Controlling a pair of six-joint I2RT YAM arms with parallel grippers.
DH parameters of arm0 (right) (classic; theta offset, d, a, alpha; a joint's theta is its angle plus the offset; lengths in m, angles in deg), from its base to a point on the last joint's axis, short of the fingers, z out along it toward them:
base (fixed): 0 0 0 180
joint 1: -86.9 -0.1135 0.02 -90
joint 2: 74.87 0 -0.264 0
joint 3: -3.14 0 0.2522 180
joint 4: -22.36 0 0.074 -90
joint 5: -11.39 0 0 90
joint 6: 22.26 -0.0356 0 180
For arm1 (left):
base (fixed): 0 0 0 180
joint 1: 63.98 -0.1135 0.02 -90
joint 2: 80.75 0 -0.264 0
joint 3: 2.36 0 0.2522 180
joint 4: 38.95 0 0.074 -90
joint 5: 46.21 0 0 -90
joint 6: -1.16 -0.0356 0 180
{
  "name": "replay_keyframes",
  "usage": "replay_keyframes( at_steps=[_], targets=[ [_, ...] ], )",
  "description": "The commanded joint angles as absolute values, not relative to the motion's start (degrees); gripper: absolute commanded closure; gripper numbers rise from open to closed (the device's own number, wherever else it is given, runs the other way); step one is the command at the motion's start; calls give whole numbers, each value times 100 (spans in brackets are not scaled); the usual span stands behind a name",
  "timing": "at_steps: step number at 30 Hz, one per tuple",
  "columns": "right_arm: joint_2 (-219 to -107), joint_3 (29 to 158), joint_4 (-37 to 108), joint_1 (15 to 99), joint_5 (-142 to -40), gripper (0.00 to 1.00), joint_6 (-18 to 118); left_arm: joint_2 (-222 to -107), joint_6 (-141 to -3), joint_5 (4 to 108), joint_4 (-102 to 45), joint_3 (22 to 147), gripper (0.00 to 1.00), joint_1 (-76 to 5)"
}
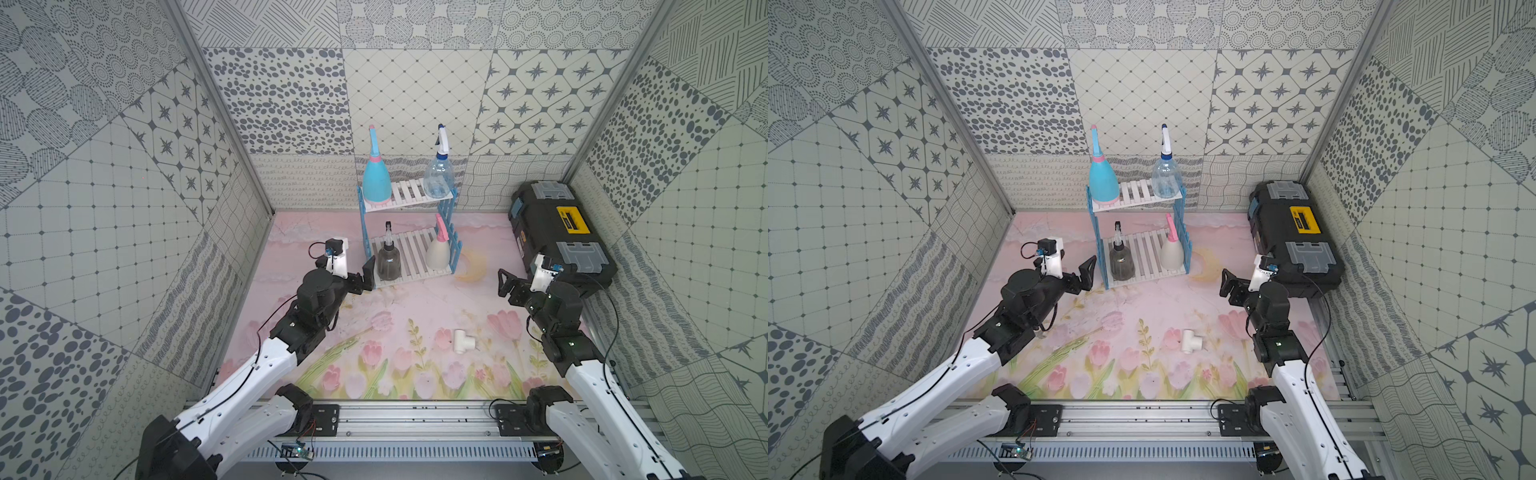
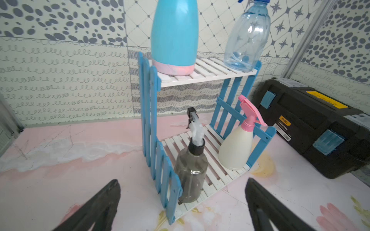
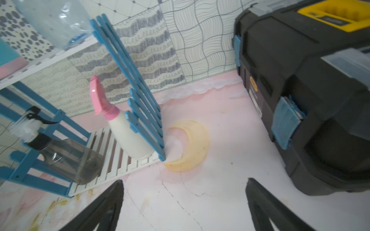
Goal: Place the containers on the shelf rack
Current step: Reset both arms
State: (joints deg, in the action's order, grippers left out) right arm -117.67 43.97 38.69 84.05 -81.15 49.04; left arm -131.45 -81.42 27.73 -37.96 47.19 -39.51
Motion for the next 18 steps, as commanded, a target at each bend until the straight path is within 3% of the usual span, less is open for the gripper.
replay_keyframes(
  at_steps=[1, 6, 11, 15, 18],
  targets=[
    [-12017, 4355, 3524, 8771, -8624, 3, 5013, -12585, -7948, 3202, -4257, 3818, 1, -5017],
    [-12803, 4110, 2326, 8839, -8151, 3, 5626, -13411, -7751, 2632, -6079, 2888, 1, -5732],
    [-13841, 3632, 398, 8840, -8133, 3, 5959, -15459, -8265, 1782, -8241, 2410, 1, -5743],
    [-14784, 3541, -798, 8784, -8307, 3, 6240, -17131, -8797, 2869, -9753, 2373, 1, -5719],
    [-15500, 3516, -1567, 8728, -8378, 3, 6517, -17262, -8862, 2967, -9496, 2538, 1, -5687]
  ],
)
